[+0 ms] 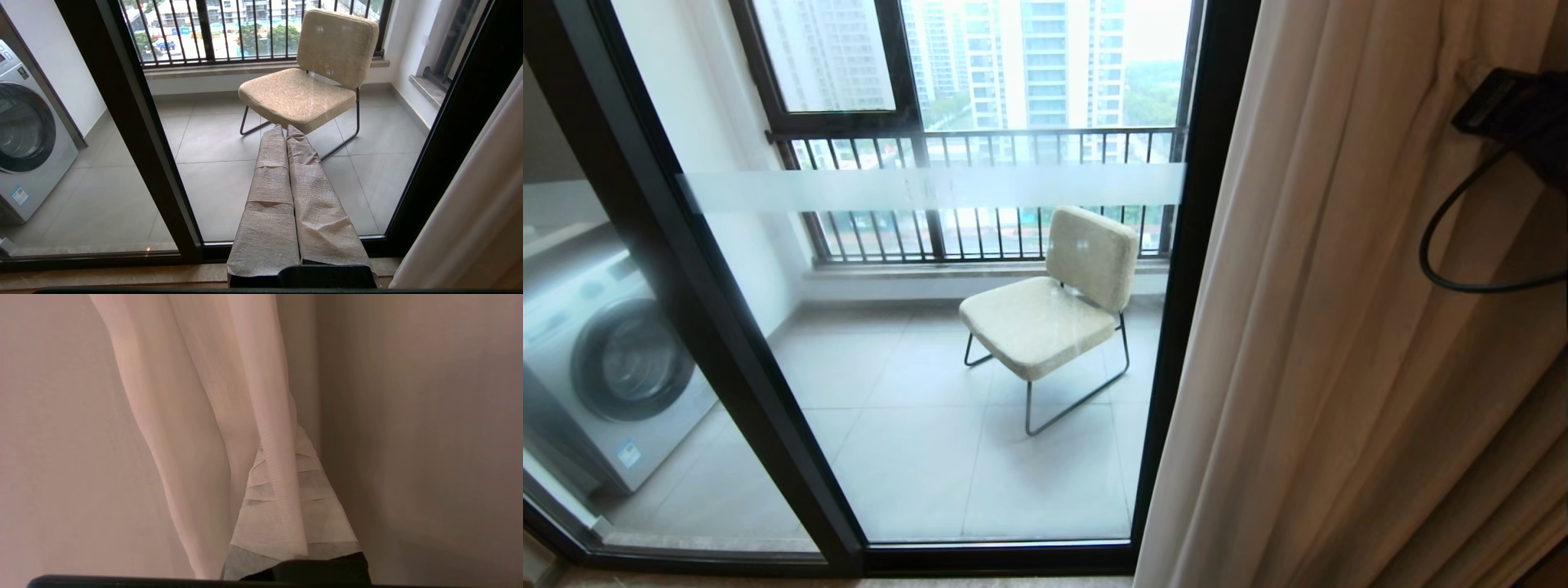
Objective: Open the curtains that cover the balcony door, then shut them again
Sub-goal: Pull the inner curtains open on both sides
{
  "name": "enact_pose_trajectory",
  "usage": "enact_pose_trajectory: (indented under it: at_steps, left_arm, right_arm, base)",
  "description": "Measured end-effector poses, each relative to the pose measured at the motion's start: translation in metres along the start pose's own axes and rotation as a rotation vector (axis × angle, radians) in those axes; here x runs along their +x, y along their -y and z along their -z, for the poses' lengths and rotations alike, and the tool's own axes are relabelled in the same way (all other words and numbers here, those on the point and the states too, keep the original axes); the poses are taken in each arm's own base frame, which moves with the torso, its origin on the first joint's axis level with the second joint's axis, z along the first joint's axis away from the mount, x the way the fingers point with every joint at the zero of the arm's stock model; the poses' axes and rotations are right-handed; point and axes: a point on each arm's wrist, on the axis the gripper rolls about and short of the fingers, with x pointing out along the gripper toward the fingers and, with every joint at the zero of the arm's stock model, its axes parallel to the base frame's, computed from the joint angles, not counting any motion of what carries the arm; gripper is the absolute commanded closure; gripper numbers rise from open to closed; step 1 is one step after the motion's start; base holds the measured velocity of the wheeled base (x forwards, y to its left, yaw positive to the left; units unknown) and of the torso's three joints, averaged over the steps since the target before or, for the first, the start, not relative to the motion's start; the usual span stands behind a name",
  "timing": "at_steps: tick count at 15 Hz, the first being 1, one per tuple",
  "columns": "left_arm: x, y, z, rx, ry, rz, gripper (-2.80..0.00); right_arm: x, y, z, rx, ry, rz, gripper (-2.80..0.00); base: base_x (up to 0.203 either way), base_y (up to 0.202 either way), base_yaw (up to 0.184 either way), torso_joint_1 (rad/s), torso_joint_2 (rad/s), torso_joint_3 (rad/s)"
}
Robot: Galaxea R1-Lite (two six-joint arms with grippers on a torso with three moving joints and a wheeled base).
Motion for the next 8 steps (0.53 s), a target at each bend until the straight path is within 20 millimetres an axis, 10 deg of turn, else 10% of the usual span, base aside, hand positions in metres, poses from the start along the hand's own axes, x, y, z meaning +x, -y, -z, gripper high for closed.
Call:
enact_pose_trajectory:
  at_steps: [8]
  left_arm:
    - [0.0, 0.0, 0.0, 0.0, 0.0, -0.001, 0.0]
  right_arm:
    - [-0.003, 0.031, -0.01, -0.038, 0.023, 0.085, 0.0]
  base:
    - [0.0, 0.0, 0.0, 0.0, 0.0, 0.0]
